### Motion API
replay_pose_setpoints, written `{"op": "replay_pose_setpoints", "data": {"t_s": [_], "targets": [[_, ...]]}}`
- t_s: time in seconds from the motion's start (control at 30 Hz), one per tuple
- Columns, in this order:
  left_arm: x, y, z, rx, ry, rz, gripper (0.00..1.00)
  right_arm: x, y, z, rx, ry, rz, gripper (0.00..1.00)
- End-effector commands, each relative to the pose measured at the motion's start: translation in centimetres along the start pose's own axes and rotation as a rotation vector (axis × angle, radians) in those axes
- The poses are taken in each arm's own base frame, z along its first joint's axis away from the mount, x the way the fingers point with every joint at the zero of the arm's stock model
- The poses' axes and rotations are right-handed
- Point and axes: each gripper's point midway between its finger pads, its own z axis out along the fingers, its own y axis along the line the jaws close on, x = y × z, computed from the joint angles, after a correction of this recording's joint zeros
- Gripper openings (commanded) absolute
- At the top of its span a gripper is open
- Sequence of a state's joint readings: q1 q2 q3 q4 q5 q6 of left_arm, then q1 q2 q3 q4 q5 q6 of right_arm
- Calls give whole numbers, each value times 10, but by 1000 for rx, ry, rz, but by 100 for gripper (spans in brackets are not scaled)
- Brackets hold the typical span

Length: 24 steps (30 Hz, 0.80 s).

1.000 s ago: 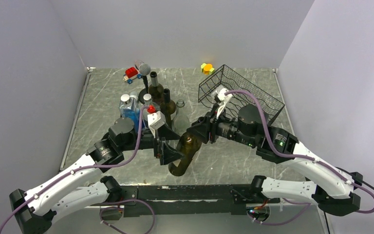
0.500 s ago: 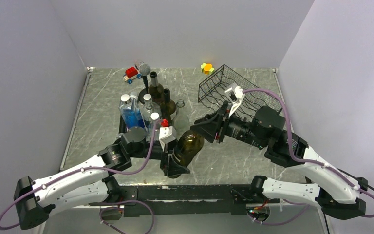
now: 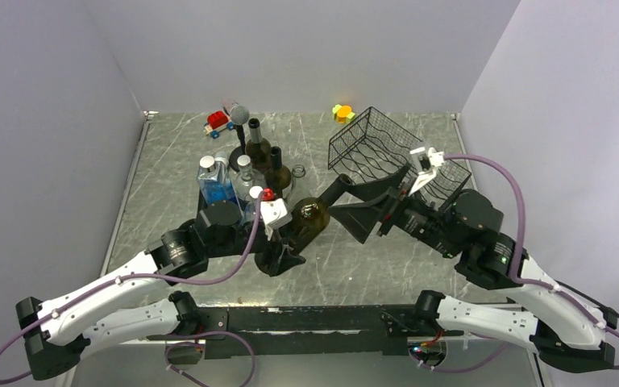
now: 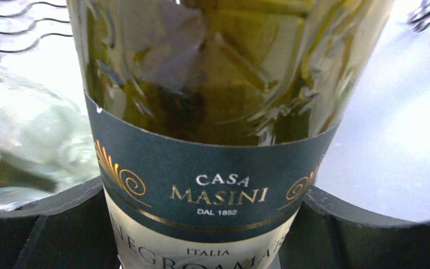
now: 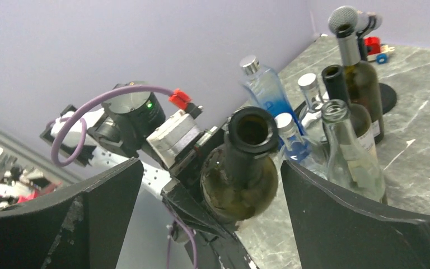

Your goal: Put the wine bottle on the wine rack

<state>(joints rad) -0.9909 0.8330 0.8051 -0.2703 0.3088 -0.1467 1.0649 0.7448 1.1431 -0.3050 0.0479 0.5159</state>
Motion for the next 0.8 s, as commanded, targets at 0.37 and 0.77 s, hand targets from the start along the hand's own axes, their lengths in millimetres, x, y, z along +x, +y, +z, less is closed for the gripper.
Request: {"op": "replay_pose_setpoints", "data": {"t_s": [0.37,0.77], "targets": [[-94,33,-66,-216,-56,779,1,-35,6,-32,78,-32,120,97],[-170,54,-76,-386,-46,1230,1,-6,11,-26,80,177,92,95]]}}
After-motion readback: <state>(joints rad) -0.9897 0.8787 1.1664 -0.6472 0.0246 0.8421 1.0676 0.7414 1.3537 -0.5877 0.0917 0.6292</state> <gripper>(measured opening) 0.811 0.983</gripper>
